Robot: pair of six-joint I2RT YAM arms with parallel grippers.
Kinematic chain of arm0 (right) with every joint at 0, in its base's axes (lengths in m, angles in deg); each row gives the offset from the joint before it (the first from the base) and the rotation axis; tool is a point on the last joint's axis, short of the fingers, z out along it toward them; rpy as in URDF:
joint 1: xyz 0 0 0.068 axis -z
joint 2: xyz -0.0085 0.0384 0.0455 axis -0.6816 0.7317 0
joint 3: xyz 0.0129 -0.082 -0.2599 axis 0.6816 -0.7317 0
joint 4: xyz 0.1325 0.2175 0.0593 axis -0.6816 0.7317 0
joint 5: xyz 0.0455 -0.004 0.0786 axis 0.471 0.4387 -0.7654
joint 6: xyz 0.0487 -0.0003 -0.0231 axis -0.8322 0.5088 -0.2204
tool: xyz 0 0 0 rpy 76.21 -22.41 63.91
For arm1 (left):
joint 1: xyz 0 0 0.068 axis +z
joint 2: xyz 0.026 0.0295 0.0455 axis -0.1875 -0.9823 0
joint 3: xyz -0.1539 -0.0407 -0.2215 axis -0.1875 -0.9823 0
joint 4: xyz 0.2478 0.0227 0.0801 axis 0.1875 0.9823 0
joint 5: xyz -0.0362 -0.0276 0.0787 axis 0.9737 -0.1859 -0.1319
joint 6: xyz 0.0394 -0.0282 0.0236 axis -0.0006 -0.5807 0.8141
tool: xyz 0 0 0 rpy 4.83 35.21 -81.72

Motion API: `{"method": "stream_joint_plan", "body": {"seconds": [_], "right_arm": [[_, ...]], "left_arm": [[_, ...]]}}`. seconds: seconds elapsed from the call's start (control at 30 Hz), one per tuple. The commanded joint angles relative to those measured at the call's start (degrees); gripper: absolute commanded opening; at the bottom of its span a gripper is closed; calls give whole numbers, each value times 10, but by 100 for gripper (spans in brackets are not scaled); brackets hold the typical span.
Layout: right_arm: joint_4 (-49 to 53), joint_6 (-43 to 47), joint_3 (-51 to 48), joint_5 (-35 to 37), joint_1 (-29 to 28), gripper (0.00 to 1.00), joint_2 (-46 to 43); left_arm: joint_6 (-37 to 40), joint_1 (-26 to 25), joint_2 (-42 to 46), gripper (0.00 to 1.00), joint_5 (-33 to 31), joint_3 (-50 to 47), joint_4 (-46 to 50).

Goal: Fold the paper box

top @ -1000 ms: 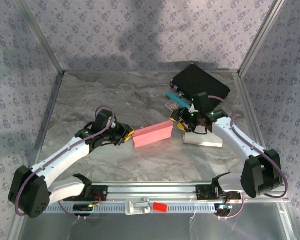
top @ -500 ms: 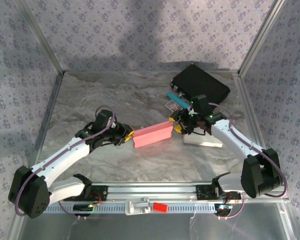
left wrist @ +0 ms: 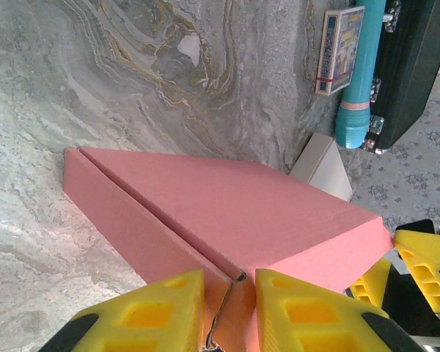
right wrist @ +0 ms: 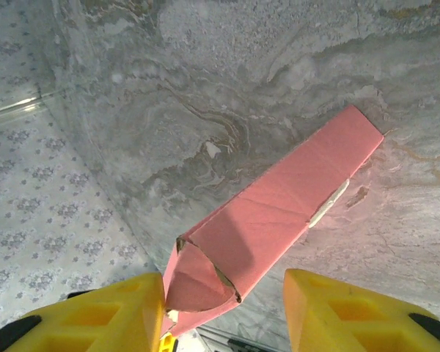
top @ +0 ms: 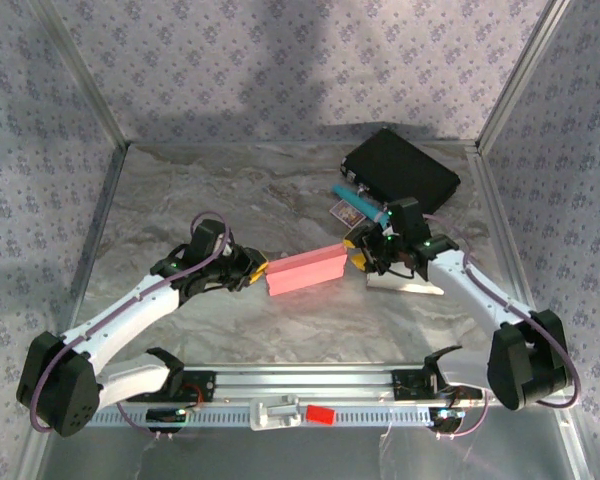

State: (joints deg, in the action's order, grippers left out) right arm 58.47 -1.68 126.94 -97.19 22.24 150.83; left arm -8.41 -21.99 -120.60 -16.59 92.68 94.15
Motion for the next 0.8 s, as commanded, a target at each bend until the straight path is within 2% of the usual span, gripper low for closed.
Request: {"method": "stream_joint_plan", "body": {"seconds": [0.0, 0.47, 0.77], "right_arm": [[-27, -34, -18, 17, 4, 49, -25], [-96, -120, -66, 16, -13, 46, -32], [-107, -134, -75, 31, -21, 33, -37]], "left_arm": [[11, -3, -3, 24, -16, 7, 35], [10, -4, -3, 24, -16, 6, 34], [9, -4, -4, 24, -15, 6, 33]]}}
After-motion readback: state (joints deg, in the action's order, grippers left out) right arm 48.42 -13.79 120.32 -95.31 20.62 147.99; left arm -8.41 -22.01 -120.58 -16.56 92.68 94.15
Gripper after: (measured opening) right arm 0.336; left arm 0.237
